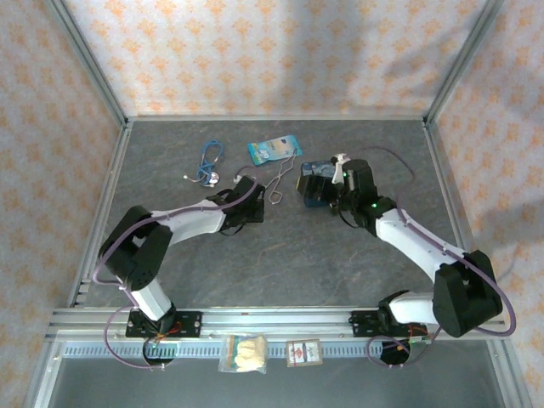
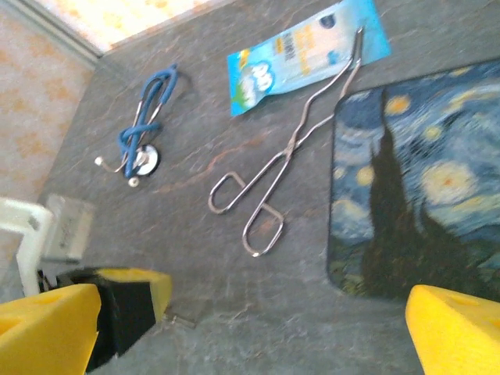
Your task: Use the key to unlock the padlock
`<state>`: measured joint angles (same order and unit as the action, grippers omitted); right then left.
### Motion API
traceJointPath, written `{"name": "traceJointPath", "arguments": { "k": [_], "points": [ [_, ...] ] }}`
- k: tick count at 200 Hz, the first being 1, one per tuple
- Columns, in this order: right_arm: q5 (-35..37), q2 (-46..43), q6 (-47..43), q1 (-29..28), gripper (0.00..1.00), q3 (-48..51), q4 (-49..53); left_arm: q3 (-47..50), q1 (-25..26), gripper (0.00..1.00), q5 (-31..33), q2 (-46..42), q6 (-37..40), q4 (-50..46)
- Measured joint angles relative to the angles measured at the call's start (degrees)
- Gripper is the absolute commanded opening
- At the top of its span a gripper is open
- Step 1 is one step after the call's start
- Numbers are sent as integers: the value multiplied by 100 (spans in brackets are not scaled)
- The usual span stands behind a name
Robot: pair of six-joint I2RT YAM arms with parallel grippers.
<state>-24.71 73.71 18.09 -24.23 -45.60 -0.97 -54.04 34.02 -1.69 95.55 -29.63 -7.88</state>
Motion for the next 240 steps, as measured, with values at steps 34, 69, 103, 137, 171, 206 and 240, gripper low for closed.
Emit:
{"name": "traceJointPath", "arguments": {
  "k": [34,69,103,137,171,206,240],
  "points": [
    [-470,-61,136,-136,98,468,-393,459,-186,0,-393,-494,-269,682],
    [-1137,-90,293,-136,88,977,-997,1003,-402,0,-892,-977,-608,1456],
    [-1541,-98,459,-267,79,1080,-1593,1508,-605,0,-1620,-1574,-984,2594],
    [-1631,-103,485,-616,75,1019,-1947,1650,-682,0,-2374,-1840,-1270,3727],
    [-1646,-55,487,-756,72,861,-2339,1714,-682,0,-3012,-1871,-1449,4531],
    [-1639,136,439,-780,67,667,-2579,1753,-682,0,-3407,-1869,-1600,4944],
    [-1561,297,247,-938,65,487,-2562,1757,-682,0,-3453,-1869,-1722,4996]
  ]
}}
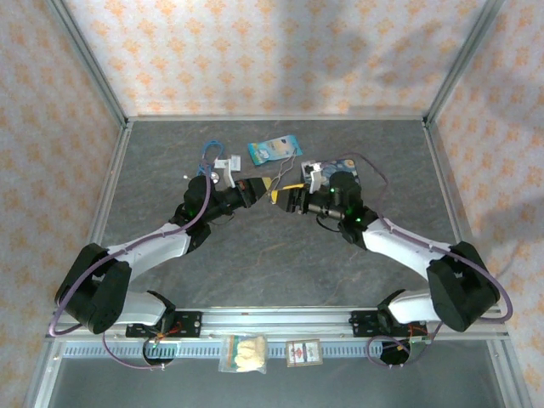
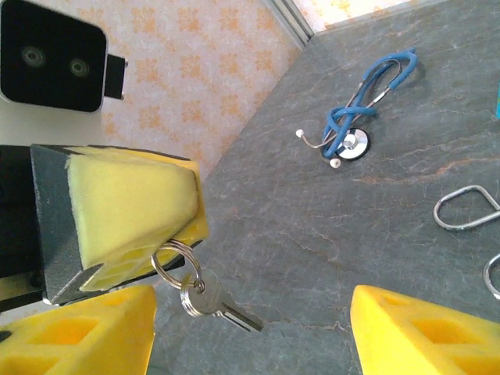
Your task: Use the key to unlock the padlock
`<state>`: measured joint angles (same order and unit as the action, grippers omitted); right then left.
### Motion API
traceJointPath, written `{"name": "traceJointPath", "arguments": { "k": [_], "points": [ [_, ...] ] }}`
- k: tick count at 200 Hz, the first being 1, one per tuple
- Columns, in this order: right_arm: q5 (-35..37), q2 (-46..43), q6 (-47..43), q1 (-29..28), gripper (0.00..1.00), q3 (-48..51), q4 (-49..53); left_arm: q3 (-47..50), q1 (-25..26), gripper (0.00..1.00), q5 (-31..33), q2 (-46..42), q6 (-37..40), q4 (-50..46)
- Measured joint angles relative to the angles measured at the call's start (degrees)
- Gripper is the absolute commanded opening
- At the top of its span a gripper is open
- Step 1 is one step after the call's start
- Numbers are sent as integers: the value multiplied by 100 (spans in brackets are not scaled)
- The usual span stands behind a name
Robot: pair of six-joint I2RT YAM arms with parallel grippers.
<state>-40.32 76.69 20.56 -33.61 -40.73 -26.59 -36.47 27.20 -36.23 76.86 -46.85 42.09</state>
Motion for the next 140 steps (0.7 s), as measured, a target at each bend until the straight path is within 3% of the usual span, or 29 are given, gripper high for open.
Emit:
{"name": "traceJointPath", "arguments": {
  "k": [53,96,117,140],
  "points": [
    [177,260,-470,-240,54,-269,238,-2,0,0,-125,116,-157,-4],
    [188,446,-664,-282,34,-437,341,-13,-35,0,-122,203,-192,-28],
    [192,479,-678,-289,35,-442,345,-26,-31,0,-146,205,-240,-39],
    [184,498,-664,-286,44,-442,348,-107,-22,0,-149,205,-262,-175]
  ]
}}
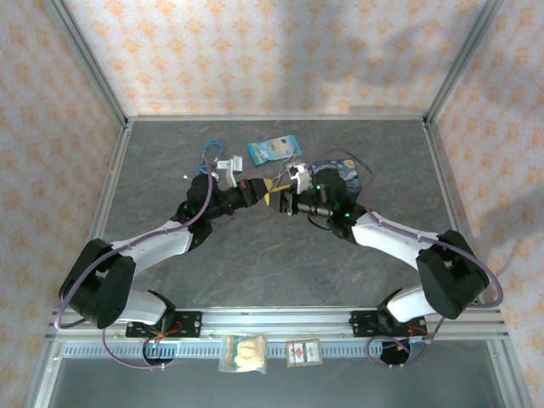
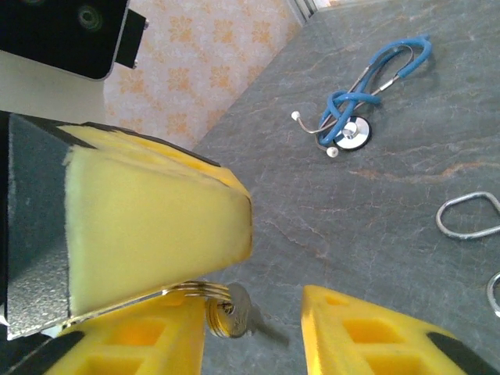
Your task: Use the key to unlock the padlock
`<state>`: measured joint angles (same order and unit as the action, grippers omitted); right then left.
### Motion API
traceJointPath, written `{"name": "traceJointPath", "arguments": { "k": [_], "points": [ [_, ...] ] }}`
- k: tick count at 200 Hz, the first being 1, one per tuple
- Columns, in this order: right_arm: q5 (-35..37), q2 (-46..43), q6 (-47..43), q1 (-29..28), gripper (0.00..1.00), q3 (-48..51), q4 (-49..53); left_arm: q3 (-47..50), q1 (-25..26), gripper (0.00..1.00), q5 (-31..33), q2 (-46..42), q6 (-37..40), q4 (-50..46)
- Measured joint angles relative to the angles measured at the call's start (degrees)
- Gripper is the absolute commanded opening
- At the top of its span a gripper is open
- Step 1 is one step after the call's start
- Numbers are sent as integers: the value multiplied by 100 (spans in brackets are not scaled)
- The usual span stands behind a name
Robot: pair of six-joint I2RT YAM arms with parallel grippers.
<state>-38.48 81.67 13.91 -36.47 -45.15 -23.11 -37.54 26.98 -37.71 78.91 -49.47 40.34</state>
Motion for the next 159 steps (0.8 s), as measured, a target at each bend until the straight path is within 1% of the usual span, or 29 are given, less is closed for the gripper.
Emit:
{"name": "traceJointPath", "arguments": {
  "k": [88,107,119,127,159],
  "points": [
    [103,-138,-160,2,43,68,232,-278,2,0,138,11,31,-658],
    [219,-136,-219,-2,46,66,400,-282,-11,0,398,-2,87,-859],
    [398,-103,-254,-22,49,52,562,-280,-94,0,695,-50,109,-1108],
    [531,-46,-262,-44,52,42,640,-254,-208,0,909,-103,109,-1255],
    [1252,535,-90,-286,56,-170,1058,118,-844,0,1668,-376,52,-1493]
  ]
}}
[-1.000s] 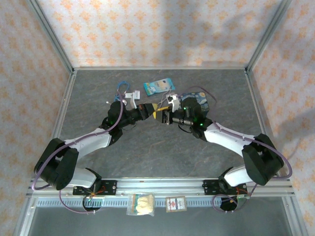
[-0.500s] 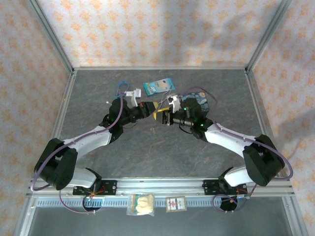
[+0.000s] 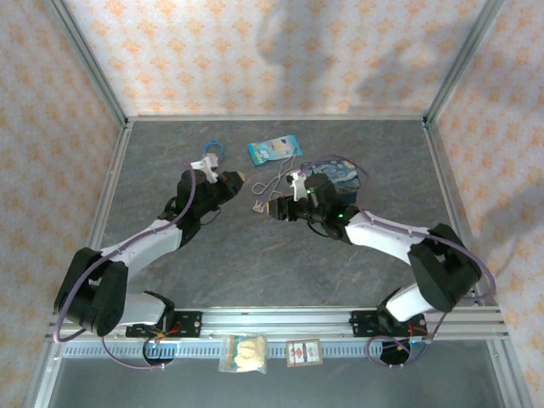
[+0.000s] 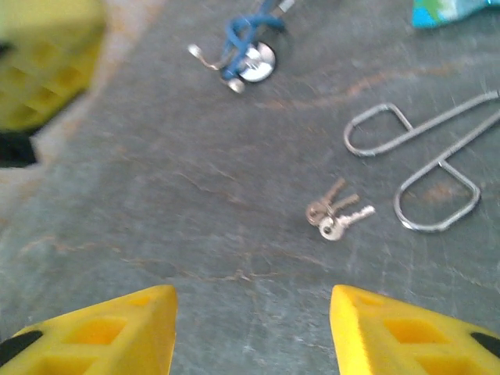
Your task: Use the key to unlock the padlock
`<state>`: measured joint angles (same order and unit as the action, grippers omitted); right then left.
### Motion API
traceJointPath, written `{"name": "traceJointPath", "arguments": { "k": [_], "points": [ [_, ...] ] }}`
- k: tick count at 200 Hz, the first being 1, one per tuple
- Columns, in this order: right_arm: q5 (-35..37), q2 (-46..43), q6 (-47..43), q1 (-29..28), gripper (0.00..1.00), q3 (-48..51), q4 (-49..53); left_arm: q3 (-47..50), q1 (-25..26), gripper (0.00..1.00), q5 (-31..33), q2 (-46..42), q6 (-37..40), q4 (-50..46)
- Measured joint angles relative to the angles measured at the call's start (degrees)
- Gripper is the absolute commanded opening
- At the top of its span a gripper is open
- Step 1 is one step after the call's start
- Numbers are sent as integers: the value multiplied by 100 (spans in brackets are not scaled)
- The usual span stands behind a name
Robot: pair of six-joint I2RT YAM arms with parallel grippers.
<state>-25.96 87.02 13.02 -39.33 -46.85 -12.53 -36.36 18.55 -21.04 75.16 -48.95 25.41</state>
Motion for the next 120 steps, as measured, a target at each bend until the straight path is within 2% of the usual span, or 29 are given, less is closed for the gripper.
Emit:
{"name": "traceJointPath", "arguments": {
  "k": [37,61,120],
  "points": [
    [868,1174,389,-448,56,-861,444,162,-212,0,503,-24,-7,-337],
    [1342,1965,479,-629,54,-1766,870,282,-269,0,544,-24,-4,-334],
    [2146,3427,173,-656,52,-3604,1932,730,-444,0,503,-59,-24,-282]
  ]
}}
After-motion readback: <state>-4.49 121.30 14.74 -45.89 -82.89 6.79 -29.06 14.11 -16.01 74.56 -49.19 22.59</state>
